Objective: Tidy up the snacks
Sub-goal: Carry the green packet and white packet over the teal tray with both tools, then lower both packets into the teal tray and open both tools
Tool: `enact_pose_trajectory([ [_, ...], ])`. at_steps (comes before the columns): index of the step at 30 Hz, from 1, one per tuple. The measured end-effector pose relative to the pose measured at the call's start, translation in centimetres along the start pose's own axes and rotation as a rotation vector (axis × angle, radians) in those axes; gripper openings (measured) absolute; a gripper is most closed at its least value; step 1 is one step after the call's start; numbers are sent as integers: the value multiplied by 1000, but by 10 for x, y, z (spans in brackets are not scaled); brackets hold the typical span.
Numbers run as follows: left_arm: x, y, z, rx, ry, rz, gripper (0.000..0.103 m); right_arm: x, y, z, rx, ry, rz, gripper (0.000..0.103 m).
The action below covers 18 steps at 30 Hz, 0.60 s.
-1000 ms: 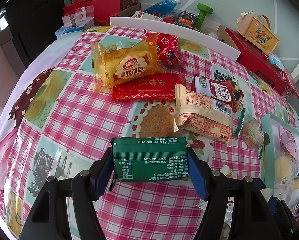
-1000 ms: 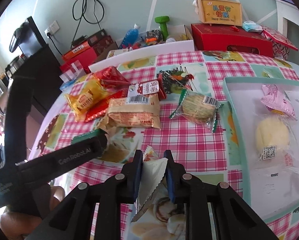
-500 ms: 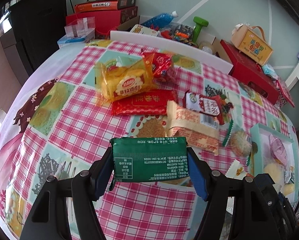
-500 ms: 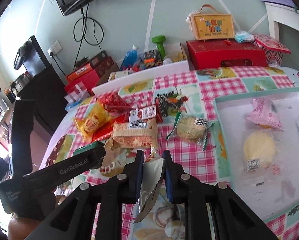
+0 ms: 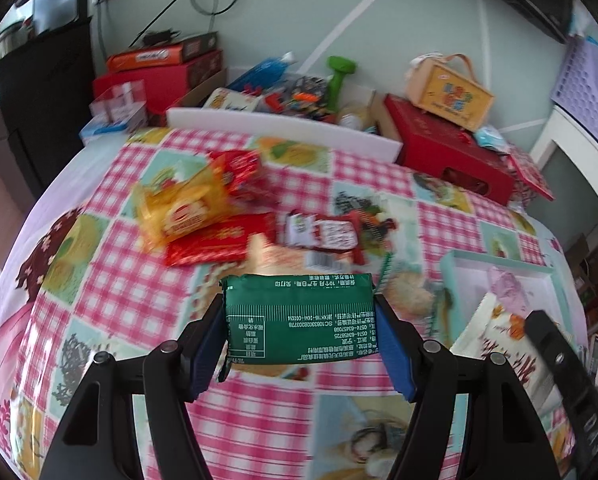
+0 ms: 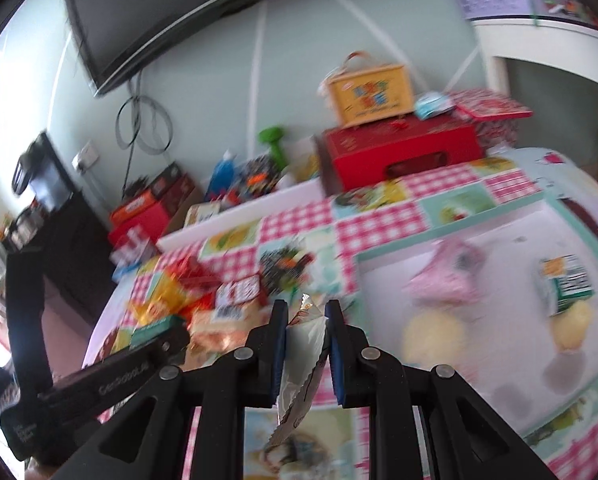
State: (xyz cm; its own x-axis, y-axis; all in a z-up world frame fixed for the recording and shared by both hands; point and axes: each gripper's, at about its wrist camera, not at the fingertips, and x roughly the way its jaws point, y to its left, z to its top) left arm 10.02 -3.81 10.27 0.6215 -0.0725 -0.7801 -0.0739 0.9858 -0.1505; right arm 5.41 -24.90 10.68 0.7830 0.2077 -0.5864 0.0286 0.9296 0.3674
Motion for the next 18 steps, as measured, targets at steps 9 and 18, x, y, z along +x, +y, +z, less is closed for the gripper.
enact_pose_trajectory([
  [9, -8, -71, 3, 156, -53, -81, 71, -35, -67, 26, 131, -132, -149, 21],
  [18, 28, -130, 5, 296, 1, -119, 71, -37, -114, 33, 192, -167, -259, 21],
])
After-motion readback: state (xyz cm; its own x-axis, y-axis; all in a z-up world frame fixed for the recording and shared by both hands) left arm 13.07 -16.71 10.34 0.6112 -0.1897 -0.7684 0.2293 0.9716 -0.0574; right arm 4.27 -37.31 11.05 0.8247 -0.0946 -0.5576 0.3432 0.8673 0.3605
